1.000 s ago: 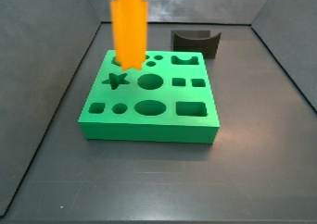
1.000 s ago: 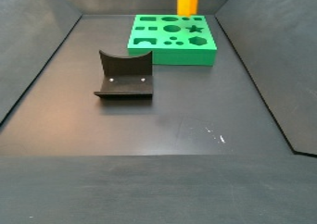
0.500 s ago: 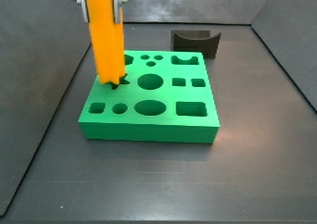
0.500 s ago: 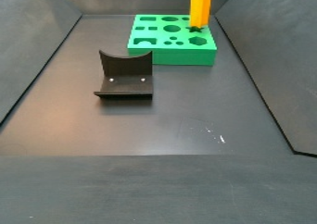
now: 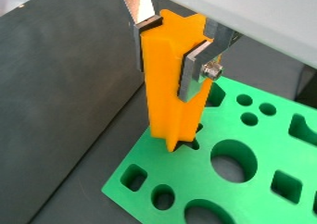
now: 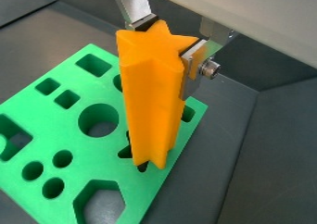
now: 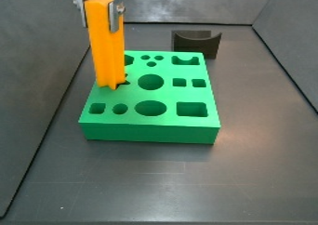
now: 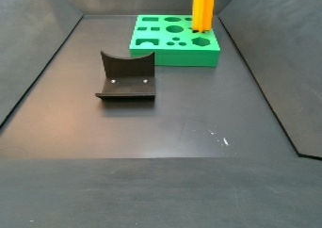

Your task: Insert the star object.

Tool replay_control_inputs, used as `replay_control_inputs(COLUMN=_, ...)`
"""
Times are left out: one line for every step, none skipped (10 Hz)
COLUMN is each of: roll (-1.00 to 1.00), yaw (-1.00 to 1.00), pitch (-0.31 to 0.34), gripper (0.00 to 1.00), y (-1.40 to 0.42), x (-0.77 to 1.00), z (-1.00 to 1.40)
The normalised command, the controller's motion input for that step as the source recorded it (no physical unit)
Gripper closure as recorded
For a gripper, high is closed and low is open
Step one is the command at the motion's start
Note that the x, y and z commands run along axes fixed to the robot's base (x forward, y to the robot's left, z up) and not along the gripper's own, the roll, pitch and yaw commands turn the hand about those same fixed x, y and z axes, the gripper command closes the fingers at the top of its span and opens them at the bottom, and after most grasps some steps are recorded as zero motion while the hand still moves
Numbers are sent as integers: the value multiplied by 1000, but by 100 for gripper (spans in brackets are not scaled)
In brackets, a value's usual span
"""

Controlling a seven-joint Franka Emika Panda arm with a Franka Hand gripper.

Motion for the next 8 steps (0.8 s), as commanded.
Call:
replay_control_inputs(roll=-36, yaw=-663, pitch=0, gripper=100, y=3, x=0, z=-171)
replay_control_inputs(roll=-49, yaw=-674, pitch=0, gripper=100, y=0, x=0, z=-191)
replay_control_inputs(roll=-43, yaw=-700, pitch=0, gripper=100, y=0, x=0, z=-177)
replay_control_inputs(roll=-40, yaw=-709, pitch=0, gripper=100, y=0, x=0, z=-177)
replay_control_inputs(roll=-31, yaw=-703, pitch=0, gripper=100, y=0, x=0, z=-200)
replay_control_inputs(roll=-30, yaw=-694, pitch=0, gripper=100, y=0, x=0, z=-209)
replay_control_inputs(roll=-36, yaw=-689, pitch=0, gripper=100, y=0, x=0, z=-214)
replay_control_inputs(roll=-26, yaw=-603, pitch=0, gripper=100, y=6, x=0, z=-183)
